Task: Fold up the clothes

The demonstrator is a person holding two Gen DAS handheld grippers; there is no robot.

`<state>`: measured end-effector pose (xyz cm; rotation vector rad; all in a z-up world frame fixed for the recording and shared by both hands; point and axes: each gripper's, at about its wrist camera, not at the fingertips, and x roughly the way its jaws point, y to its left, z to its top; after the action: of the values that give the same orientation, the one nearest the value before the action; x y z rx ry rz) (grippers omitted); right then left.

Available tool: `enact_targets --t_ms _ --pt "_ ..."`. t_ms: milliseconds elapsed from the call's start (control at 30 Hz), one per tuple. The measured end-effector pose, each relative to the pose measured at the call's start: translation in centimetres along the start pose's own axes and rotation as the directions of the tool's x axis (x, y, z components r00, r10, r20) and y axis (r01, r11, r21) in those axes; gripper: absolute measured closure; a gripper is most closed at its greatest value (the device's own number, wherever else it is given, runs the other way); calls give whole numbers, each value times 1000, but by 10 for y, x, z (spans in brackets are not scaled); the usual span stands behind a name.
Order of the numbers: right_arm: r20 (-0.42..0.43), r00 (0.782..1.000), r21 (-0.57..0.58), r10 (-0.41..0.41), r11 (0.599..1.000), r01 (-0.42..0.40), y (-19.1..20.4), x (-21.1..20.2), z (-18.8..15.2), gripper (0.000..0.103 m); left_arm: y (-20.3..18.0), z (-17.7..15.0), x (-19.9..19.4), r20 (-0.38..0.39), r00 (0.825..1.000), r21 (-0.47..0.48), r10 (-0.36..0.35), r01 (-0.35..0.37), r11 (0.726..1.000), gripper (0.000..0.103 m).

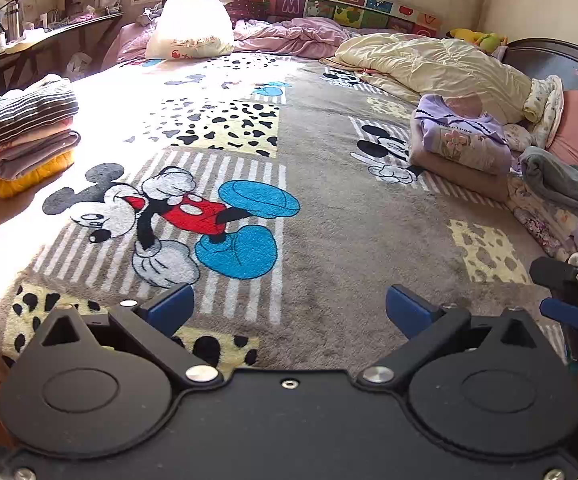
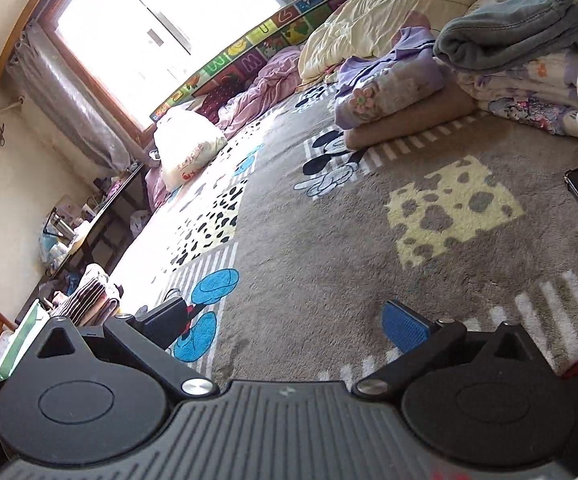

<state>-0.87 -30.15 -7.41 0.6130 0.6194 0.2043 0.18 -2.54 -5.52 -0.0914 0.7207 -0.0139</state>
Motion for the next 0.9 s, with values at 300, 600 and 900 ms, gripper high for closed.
enact_targets --t_ms 300,600,900 --pt "-80 996 -236 27 971 -45 104 -12 -17 0 34 -15 -54 51 993 12 103 -104 995 0" --pt "-70 987 -400 -147 910 107 153 -15 -29 0 64 -3 -76 81 996 -149 -42 54 987 0" --pt "-68 971 -487 -230 857 169 169 -3 -44 0 50 -1 -75 125 992 -28 29 -26 999 0"
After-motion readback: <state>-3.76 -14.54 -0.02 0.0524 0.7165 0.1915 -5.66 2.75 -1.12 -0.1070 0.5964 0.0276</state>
